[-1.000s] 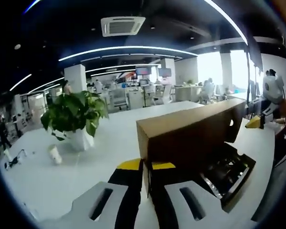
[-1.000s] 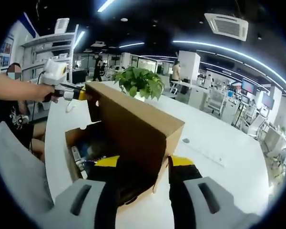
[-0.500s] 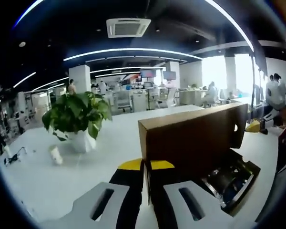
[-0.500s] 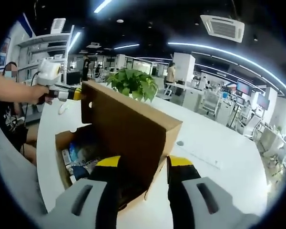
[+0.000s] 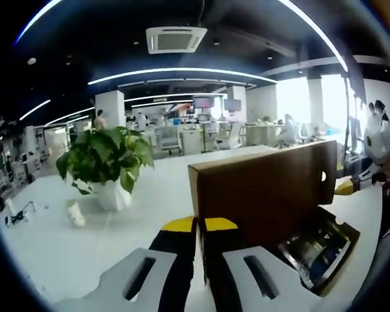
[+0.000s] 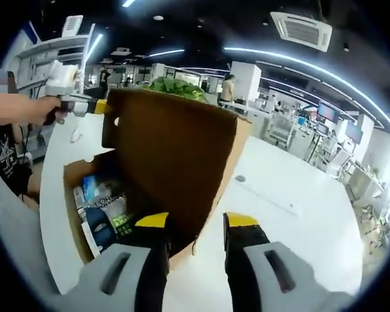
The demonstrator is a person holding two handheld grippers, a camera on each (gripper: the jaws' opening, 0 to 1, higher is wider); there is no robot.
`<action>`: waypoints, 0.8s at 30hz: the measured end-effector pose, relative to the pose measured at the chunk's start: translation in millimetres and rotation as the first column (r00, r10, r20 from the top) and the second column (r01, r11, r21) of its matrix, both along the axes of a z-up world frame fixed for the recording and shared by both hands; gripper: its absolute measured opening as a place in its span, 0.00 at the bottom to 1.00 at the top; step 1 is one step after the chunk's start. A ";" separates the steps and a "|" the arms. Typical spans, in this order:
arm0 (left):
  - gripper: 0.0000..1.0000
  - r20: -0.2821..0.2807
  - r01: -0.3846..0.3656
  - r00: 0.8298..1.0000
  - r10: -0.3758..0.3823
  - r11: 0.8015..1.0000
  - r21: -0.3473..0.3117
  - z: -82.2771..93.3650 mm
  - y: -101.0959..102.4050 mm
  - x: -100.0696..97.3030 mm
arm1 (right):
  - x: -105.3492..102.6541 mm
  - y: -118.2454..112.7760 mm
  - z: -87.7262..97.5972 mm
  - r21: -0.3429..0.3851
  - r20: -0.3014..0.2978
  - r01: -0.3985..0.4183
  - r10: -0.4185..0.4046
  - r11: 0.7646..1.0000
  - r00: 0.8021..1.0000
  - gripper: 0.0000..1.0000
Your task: Operate the shoe box by opening the lid, removing the specified soft item, and placing it in the target area until the item is outside and the box remains undamaged.
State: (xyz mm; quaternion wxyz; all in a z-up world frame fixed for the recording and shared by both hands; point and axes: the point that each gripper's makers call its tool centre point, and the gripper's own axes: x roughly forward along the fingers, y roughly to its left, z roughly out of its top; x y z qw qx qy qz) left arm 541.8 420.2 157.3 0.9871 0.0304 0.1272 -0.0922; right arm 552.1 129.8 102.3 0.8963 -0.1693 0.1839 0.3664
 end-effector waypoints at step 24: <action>0.01 0.004 -0.004 1.000 0.004 1.000 -0.019 -6.7 1.0 25.1 | 12.7 -6.5 -26.9 -0.050 -0.029 0.048 -0.050 0.998 0.998 0.02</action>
